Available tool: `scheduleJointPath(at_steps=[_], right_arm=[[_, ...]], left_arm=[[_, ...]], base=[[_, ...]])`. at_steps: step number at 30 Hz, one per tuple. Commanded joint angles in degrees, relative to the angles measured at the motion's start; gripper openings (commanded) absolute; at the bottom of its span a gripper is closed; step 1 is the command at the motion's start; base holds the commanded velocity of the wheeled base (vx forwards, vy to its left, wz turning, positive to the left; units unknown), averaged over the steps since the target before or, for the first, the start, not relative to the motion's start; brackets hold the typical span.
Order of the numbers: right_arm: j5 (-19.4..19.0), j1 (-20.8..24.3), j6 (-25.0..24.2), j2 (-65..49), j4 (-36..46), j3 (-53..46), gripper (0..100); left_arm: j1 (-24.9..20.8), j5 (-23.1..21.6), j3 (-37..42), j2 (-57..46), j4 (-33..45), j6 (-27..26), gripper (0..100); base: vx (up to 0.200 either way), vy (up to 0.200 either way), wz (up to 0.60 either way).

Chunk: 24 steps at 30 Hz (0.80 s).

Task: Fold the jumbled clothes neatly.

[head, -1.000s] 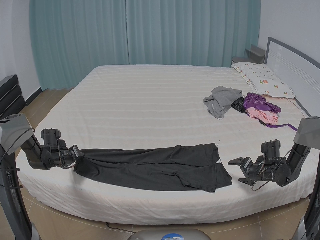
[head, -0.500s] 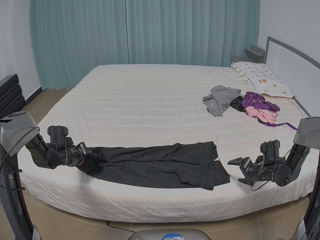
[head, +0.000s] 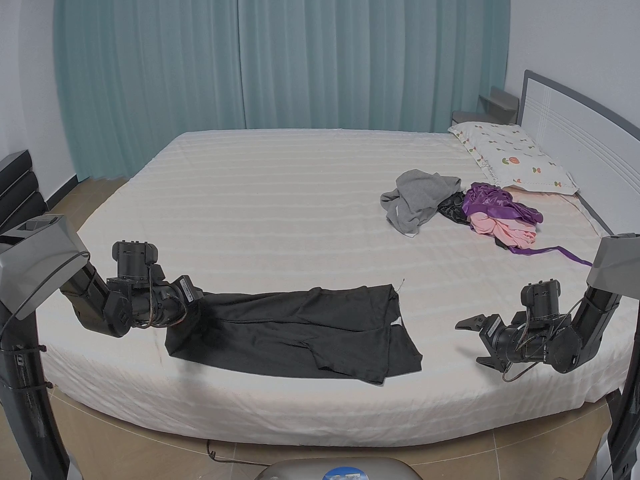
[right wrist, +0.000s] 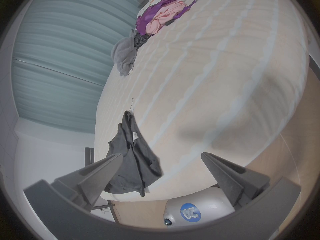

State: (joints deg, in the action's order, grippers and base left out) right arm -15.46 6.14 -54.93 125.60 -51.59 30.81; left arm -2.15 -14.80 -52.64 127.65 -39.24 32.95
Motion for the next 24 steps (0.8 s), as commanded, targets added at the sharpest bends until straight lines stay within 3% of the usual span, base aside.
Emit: scheduleJointPath(at_steps=[1,14,24], right_arm=[[0.0,0.1,0.0,0.1,0.0,0.0,100],[0.0,0.4,0.1,0.1,0.0,-0.2,100],[0.0,0.4,0.1,0.2,0.0,-0.2,100]], left_arm=[[-2.1,0.0,-0.3,-0.6,0.3,0.0,0],[-8.8,2.0,-6.0,-2.4,9.8,0.0,0],[-12.7,3.3,-9.0,-1.9,12.3,0.0,0]], base=[[0.0,-0.2,0.0],[0.0,-0.2,0.0],[0.0,-0.2,0.0]])
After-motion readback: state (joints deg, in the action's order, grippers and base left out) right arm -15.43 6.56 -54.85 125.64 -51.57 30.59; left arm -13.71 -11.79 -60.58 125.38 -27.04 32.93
